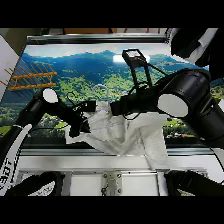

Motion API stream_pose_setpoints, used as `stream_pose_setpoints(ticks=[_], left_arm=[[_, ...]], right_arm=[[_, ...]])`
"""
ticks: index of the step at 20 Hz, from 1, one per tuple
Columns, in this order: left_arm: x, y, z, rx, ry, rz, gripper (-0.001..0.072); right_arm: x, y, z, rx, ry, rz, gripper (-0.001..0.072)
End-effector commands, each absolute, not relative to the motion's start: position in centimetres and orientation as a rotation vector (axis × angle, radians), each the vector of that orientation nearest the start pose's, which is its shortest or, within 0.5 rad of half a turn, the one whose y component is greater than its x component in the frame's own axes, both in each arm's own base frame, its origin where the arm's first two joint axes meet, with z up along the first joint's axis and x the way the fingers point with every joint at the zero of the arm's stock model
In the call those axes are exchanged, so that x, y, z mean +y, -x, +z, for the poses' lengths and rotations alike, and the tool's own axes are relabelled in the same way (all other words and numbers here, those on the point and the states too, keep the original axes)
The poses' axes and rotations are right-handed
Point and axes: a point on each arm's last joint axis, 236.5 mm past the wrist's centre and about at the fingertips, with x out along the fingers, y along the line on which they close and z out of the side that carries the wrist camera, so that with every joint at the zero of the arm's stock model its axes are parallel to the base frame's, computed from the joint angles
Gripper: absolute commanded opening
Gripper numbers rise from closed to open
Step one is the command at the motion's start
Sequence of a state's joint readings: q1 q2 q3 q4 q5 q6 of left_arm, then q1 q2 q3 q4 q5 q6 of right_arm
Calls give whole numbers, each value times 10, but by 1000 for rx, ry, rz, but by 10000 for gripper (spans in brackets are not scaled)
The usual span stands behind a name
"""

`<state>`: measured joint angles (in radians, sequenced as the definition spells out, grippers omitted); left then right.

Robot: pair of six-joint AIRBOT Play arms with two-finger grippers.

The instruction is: Fold the clothes and pants, and hang the long-sleeved shirts on hangers.

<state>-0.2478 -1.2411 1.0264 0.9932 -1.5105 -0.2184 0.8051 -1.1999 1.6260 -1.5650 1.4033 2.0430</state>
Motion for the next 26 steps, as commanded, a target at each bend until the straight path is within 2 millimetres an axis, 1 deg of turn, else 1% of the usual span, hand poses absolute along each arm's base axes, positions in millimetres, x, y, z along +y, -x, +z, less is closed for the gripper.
stream_pose_setpoints(ticks=[1,3,5,12,13,14,15,16,18,20,23,26], left_arm=[[-191,-231,12,1017,-635,-1569,20],[-191,-231,12,1017,-635,-1569,20],[-191,-231,12,1017,-635,-1569,20],[-191,-231,12,1018,-635,-1569,20],[-191,-231,12,1018,-635,-1569,20],[-191,-230,12,1018,-635,-1570,20],[-191,-230,12,1020,-634,-1572,20],[-191,-229,12,1022,-634,-1574,20],[-191,-229,12,1022,-633,-1575,20],[-191,-229,12,1022,-634,-1575,20],[-191,-229,12,1022,-633,-1575,20],[-191,-229,12,1022,-634,-1575,20]], right_arm=[[332,-278,205,1025,-149,620,27],[343,-276,202,1043,-177,648,26],[347,-275,198,1051,-174,651,26],[347,-275,197,1054,-173,652,37],[347,-275,197,1054,-173,652,70],[347,-275,198,1054,-173,652,273],[347,-274,198,1051,-168,656,592],[347,-274,200,1042,-155,666,712],[342,-272,206,1031,-153,668,712],[328,-268,211,1035,-132,662,712],[301,-257,212,1086,-108,622,712],[287,-252,214,1094,-74,622,713]])
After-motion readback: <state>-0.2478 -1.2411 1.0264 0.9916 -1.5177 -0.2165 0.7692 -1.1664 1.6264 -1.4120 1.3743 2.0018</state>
